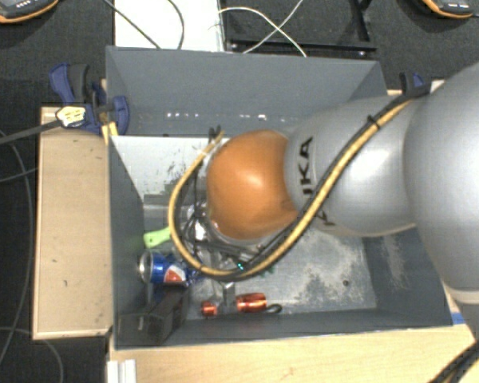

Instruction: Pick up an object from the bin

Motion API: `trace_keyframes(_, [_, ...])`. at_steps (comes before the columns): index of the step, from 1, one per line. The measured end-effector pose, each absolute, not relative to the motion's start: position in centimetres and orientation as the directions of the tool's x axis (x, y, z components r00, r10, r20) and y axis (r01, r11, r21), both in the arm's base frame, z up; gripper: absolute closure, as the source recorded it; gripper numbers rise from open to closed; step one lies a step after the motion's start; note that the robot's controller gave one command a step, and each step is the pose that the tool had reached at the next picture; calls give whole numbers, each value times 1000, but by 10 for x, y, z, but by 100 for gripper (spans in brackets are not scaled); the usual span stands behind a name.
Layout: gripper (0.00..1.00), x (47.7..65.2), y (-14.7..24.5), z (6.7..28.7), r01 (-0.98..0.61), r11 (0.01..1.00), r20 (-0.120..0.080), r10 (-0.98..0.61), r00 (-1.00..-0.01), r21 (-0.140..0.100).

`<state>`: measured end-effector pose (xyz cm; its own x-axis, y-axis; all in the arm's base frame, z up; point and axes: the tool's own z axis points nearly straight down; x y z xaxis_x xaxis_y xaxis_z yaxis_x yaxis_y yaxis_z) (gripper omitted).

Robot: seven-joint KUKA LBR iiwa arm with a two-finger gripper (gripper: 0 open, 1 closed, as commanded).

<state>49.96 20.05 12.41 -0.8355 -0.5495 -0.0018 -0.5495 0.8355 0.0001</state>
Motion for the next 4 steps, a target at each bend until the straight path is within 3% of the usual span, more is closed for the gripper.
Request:
trace_keyframes(2, [0,501,201,124,-551,835,-3,-551,-835,1])
trace_keyframes(3, [0,478,167,183,-779,627,-5,-779,-627,-2])
trace_keyframes(4, [0,522,183,84,-844,536,-9,-844,-536,-4])
